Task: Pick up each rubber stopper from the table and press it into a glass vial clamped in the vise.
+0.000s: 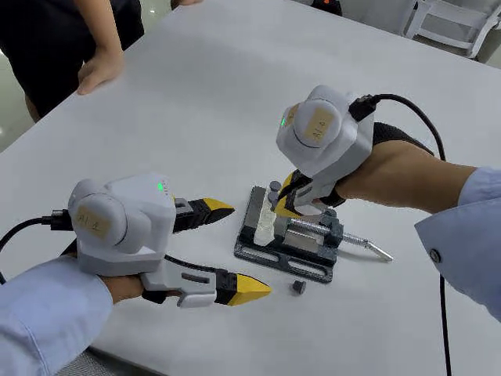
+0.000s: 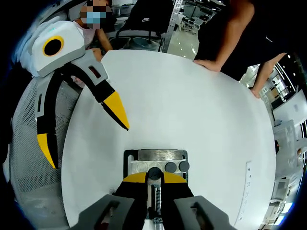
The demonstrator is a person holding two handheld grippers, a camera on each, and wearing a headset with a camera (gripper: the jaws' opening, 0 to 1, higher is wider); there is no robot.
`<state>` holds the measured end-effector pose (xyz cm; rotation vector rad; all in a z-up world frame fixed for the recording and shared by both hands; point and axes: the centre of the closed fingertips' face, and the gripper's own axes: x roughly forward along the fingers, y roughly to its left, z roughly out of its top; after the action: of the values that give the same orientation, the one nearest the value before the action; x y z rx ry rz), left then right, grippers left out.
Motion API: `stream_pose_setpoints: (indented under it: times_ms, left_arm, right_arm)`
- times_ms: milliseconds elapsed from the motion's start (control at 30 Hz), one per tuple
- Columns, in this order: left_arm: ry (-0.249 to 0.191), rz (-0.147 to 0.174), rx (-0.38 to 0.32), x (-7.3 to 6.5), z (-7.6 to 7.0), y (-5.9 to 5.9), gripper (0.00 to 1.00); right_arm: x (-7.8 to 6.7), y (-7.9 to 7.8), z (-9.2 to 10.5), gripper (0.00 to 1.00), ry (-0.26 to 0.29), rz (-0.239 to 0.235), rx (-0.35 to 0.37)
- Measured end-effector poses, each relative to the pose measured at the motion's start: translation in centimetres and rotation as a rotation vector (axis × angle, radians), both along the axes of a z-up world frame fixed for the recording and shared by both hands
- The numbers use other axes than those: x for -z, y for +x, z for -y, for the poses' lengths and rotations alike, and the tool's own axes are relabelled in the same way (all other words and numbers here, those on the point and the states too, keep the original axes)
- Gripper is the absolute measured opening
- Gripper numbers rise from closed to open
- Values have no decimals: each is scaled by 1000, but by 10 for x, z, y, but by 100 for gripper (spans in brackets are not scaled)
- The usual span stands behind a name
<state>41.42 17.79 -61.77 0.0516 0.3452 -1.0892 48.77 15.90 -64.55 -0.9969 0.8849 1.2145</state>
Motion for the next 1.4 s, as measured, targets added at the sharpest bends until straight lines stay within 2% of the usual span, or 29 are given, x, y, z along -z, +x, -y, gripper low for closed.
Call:
stream_pose_setpoints:
  times_ms: [233,767,1400]
  left_arm:
    - [20,3,15,5,2,-2,68]
    - [4,3,2,3,-1,1,68]
    - [-1,1,0,3,-1,1,67]
  right_arm:
    - [4,2,1,6,-8,2,-14]
    - [9,2,-6,6,-29,-6,-47]
    - [12,4,-4,6,-90,1,-115]
